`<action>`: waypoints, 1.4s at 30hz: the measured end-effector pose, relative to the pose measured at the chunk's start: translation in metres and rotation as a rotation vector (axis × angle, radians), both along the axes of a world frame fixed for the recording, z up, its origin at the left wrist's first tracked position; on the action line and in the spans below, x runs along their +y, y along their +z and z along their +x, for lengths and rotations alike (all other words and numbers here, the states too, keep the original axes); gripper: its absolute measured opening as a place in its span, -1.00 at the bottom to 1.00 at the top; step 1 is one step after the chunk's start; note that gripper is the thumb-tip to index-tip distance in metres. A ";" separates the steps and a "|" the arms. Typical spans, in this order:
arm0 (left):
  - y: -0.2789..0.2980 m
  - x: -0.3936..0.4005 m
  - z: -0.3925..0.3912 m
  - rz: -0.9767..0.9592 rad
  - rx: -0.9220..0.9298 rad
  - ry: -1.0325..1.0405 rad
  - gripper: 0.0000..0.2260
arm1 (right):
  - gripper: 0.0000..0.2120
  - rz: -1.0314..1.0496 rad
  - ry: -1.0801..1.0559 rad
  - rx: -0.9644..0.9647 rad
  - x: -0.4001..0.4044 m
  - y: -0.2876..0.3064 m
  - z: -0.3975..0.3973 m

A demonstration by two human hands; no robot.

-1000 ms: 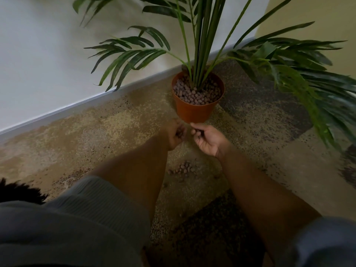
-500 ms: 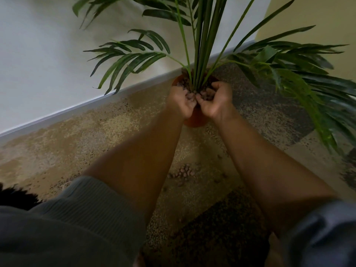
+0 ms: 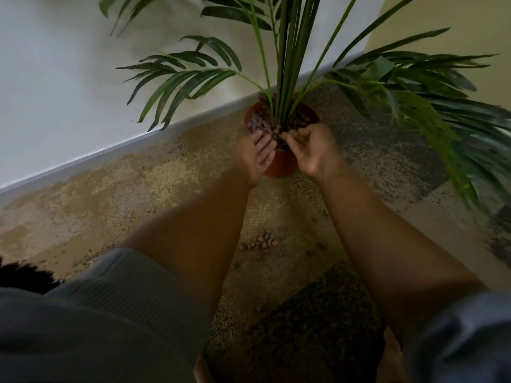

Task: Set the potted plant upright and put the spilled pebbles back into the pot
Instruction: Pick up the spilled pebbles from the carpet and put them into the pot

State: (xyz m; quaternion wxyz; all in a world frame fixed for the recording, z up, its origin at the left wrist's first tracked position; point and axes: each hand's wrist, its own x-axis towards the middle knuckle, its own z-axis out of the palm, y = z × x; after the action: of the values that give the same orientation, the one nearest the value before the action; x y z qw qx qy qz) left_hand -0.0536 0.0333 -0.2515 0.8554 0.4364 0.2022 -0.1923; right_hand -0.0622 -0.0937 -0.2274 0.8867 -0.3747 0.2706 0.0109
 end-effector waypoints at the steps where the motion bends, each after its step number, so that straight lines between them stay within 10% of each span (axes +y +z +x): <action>1: -0.005 0.002 -0.005 0.120 -0.002 -0.031 -0.68 | -0.81 -0.022 0.032 0.005 0.000 -0.004 -0.004; 7: -0.039 0.014 -0.033 0.595 -0.067 -0.363 -0.89 | -0.81 -0.307 0.256 0.171 -0.007 -0.036 -0.026; 17: -0.100 0.023 -0.058 1.325 -0.450 -1.058 -0.45 | -0.70 -1.813 0.887 0.456 -0.054 -0.094 -0.076; 42: -0.117 -0.009 -0.071 1.350 -0.719 -1.224 -0.79 | -0.75 -1.884 1.039 0.254 -0.058 -0.104 -0.112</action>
State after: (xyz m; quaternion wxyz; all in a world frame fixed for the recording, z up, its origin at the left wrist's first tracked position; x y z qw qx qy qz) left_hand -0.1249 0.0246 -0.3684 0.1890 0.8962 -0.2642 -0.3020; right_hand -0.1738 -0.1518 -0.3318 0.0950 -0.9703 0.0684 0.2118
